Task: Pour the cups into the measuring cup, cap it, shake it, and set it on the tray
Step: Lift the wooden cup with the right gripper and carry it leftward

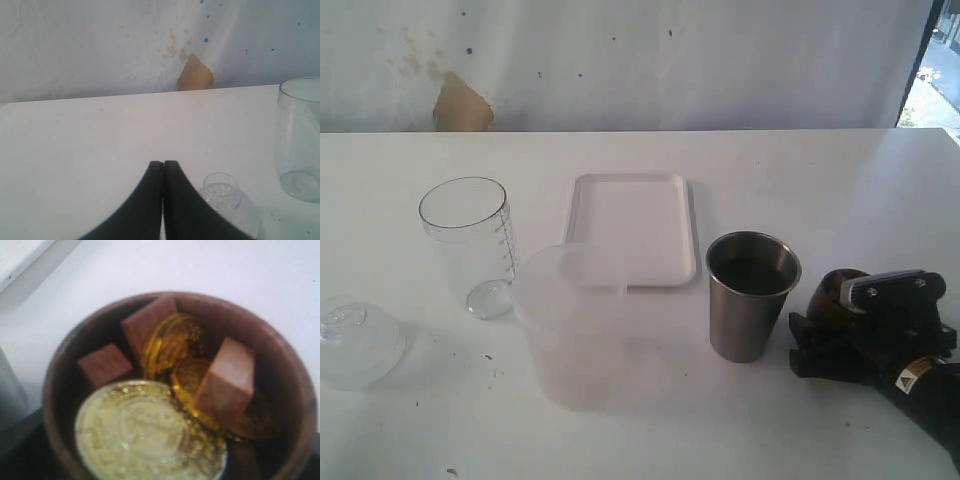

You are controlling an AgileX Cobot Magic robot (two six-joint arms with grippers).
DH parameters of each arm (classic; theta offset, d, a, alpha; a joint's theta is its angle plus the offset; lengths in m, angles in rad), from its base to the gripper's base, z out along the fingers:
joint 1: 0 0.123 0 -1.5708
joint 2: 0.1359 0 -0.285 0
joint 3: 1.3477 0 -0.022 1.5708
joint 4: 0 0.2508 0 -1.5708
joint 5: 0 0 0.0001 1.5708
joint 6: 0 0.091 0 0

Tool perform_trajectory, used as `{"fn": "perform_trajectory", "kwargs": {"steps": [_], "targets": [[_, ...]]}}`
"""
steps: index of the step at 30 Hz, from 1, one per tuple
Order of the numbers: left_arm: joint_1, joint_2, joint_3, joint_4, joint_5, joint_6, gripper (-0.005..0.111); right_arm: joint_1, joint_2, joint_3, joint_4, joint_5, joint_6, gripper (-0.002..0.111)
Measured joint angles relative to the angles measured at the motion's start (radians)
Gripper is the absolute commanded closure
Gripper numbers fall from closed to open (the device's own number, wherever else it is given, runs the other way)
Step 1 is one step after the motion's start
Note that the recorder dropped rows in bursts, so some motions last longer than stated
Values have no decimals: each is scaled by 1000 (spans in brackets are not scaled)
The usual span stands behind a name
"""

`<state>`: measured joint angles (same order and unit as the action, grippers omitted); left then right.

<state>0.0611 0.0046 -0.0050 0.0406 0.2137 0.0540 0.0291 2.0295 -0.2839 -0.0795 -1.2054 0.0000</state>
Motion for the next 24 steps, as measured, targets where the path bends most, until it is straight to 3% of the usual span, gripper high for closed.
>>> {"fn": "perform_trajectory", "kwargs": {"steps": [24], "targets": [[0,0,0,0,0,0,106,0,0,-6,-2,0,6,30]]}}
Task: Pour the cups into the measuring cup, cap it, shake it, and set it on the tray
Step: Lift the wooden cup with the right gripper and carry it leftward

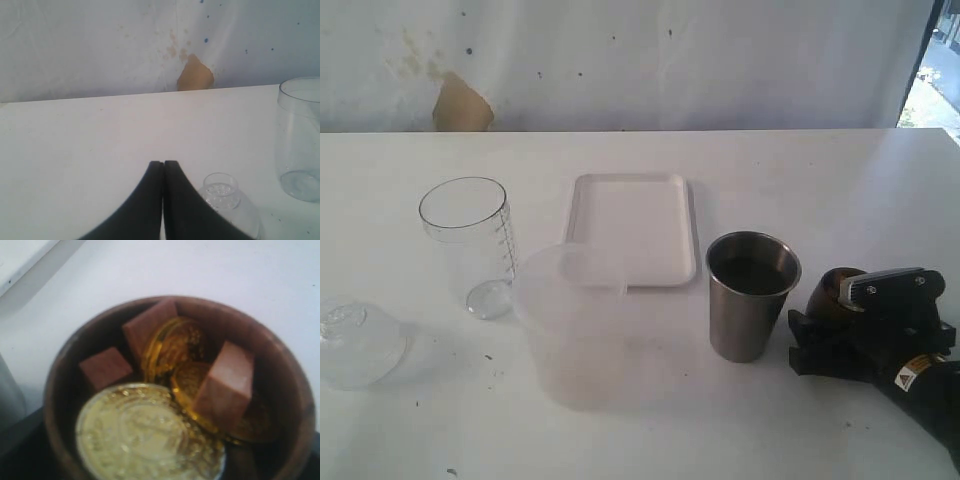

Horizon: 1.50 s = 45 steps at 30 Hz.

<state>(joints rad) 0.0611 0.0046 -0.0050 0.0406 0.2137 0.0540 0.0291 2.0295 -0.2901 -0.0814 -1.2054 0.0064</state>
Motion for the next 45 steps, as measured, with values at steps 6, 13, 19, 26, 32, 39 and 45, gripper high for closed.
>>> {"fn": "perform_trajectory", "kwargs": {"steps": [6,13,19,26,32,39,45], "targets": [[0,0,0,0,0,0,106,0,0,-2,-2,0,0,66],[0,0,0,0,0,0,106,0,0,-2,-1,0,0,108],[0,0,0,0,0,0,106,0,0,-2,-1,0,0,108],[0,0,0,0,0,0,106,0,-75,-2,-1,17,0,108],[0,0,0,0,0,0,106,0,-207,-2,22,113,0,108],[0,0,0,0,0,0,106,0,-361,-31,49,294,0,108],[0,0,0,0,0,0,106,0,-500,-113,55,492,0,108]]}}
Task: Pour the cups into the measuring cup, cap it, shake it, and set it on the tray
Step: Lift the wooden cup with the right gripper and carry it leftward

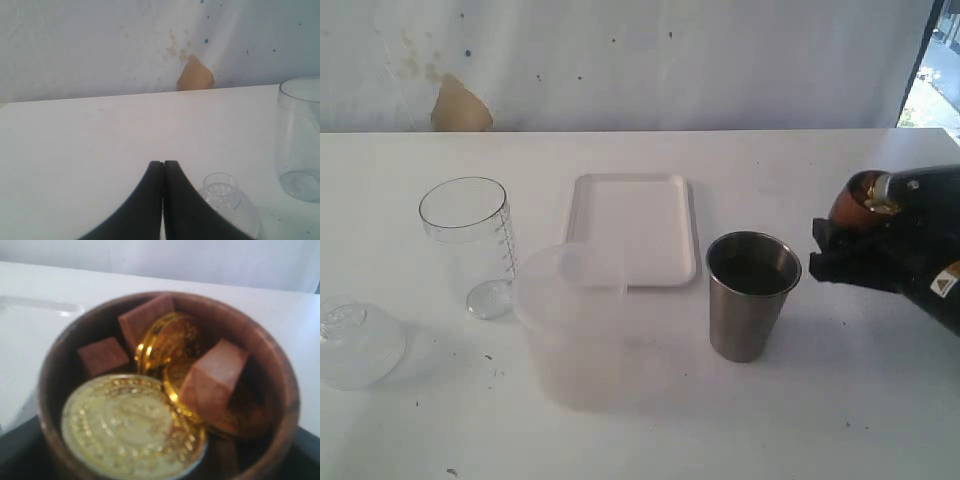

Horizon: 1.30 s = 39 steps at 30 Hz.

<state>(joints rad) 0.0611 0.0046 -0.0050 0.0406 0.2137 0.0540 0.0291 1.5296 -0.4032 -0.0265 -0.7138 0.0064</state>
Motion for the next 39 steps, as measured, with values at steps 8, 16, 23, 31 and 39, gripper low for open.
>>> {"fn": "perform_trajectory", "kwargs": {"steps": [8,16,23,31,39], "targets": [[0,0,0,0,0,0,106,0,-138,-216,0,331,0,108],[0,0,0,0,0,0,106,57,-146,-430,-3,567,0,108],[0,0,0,0,0,0,106,159,-51,-616,-4,635,0,108],[0,0,0,0,0,0,106,270,134,-841,-4,706,0,108],[0,0,0,0,0,0,106,357,289,-1012,-7,714,0,108]]}}
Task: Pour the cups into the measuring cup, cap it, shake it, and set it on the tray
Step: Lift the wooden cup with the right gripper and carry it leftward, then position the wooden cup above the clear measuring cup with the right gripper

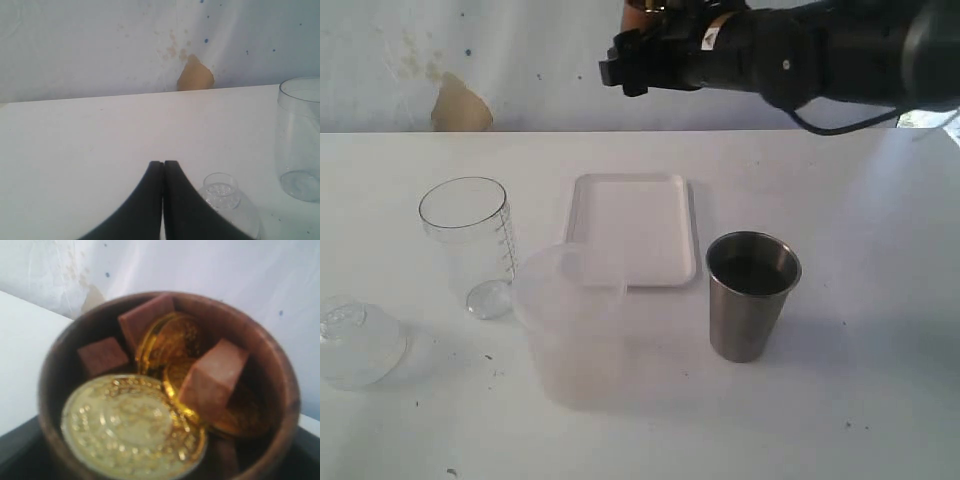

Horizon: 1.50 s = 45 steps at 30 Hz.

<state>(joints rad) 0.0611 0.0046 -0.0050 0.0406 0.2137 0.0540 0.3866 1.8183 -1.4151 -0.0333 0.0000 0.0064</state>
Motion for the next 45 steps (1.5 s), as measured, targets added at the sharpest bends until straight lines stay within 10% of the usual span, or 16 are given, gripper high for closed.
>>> {"fn": "perform_trajectory", "kwargs": {"steps": [45], "targets": [[0,0,0,0,0,0,106,196,186,-147,-14,95,-133,108]]}}
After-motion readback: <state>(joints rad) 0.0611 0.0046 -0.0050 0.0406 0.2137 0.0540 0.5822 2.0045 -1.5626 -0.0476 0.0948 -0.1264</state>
